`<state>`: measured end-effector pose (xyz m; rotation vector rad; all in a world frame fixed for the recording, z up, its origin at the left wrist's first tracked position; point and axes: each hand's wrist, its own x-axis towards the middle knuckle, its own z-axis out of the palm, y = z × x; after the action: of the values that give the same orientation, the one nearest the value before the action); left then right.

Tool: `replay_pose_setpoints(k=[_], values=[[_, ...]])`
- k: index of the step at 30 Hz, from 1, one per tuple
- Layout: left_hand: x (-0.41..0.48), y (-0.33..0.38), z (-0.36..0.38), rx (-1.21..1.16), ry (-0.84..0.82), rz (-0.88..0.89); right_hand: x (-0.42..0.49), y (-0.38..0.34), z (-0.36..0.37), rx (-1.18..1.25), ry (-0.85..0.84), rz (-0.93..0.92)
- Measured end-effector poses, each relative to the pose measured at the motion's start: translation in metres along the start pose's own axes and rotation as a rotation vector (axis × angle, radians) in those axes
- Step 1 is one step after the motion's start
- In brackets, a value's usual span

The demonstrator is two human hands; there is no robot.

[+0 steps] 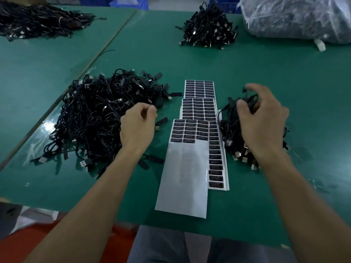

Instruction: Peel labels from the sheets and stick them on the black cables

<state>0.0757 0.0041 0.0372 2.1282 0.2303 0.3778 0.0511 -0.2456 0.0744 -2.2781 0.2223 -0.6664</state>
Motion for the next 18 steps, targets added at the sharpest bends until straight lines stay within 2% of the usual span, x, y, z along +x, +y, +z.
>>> replay_pose_setpoints(k=[5, 10, 14, 18], values=[[-0.001, -0.015, 0.006, 0.630, -0.175, 0.279, -0.002, 0.009, -0.003, -0.076, -0.052, 0.134], [0.001, -0.022, 0.015, 0.887, -0.191, 0.353, -0.020, -0.005, 0.015, -0.174, -0.010, 0.005], [0.006, -0.020, 0.023, 0.917, -0.163, 0.299, -0.034, -0.015, 0.029, -0.142, -0.069, -0.079], [0.004, -0.022, 0.023, 0.804, -0.079, 0.383, -0.045, -0.016, 0.037, -0.094, -0.150, -0.103]])
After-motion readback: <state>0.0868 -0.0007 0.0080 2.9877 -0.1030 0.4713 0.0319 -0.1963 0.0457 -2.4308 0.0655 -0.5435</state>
